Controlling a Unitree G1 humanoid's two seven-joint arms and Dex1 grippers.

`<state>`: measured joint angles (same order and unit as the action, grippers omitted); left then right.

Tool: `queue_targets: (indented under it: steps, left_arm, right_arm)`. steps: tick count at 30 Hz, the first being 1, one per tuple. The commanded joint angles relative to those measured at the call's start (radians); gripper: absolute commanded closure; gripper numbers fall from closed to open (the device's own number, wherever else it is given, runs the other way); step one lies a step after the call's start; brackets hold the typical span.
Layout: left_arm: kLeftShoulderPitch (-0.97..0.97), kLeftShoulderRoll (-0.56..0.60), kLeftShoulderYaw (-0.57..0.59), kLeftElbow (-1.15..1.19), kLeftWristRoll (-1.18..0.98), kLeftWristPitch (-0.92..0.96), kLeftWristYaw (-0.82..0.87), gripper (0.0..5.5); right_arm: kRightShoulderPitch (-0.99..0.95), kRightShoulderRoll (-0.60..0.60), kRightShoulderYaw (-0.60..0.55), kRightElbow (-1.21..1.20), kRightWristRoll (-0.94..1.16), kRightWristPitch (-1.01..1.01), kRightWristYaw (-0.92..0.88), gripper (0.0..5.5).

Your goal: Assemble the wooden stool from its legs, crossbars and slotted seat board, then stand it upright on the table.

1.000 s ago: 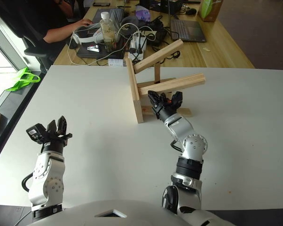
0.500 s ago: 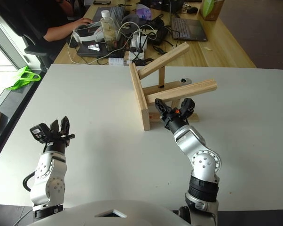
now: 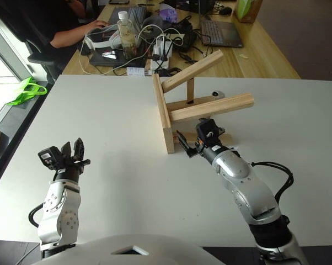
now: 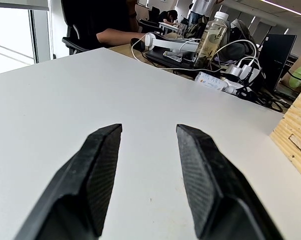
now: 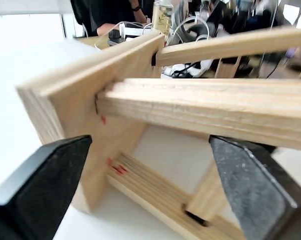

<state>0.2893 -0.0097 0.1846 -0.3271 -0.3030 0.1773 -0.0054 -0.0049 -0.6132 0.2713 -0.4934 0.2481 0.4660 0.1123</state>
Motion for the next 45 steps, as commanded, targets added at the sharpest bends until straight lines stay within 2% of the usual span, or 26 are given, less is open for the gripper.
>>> queue_targets:
  steps: [1,4,8,11,16,21,24,27,32,38,45]
  left_arm:
    - [0.003,-0.006,-0.005,0.006,0.019,-0.014,0.005,3.47]
    - [0.003,-0.009,-0.007,0.011,0.02,-0.018,0.006,3.47]
    - [-0.004,-0.01,-0.009,0.018,0.02,-0.021,0.006,3.47]
    - [-0.013,-0.007,-0.01,0.025,0.02,-0.022,0.004,3.47]
    - [-0.022,-0.003,-0.009,0.03,0.021,-0.022,0.001,3.47]
    - [-0.023,-0.003,-0.008,0.03,0.021,-0.02,0.001,3.47]
    - [-0.023,-0.006,-0.012,0.03,0.023,-0.02,0.002,3.47]
    - [-0.031,-0.004,-0.013,0.027,0.023,-0.014,0.003,3.47]
    - [-0.034,-0.004,-0.013,0.025,0.023,-0.014,0.005,3.47]
    - [-0.035,-0.005,-0.01,0.025,0.022,-0.013,0.007,3.47]
    - [-0.045,-0.002,-0.007,0.03,0.02,-0.011,0.005,3.47]
  right_arm:
    - [-0.124,-0.246,0.226,0.044,-0.829,-0.547,-0.096,1.14]
    - [-0.124,-0.255,0.256,0.071,-1.027,-0.59,-0.182,1.14]
    - [-0.189,-0.207,0.299,0.176,-1.237,-0.567,-0.251,1.14]
    - [-0.242,-0.162,0.325,0.281,-1.332,-0.582,-0.255,1.14]
    - [-0.265,-0.119,0.296,0.396,-1.411,-0.565,-0.207,1.14]
    - [-0.254,-0.111,0.253,0.419,-1.419,-0.556,-0.172,1.14]
    - [-0.287,-0.067,0.235,0.475,-1.418,-0.537,-0.164,1.14]
    - [-0.313,0.008,0.224,0.535,-1.362,-0.516,-0.122,1.61]
    - [-0.275,0.138,0.159,0.541,-1.097,-0.518,-0.017,2.36]
    - [-0.232,0.188,0.133,0.5,-0.974,-0.481,0.081,3.26]
    - [-0.222,0.218,0.088,0.45,-0.932,-0.46,0.119,3.34]
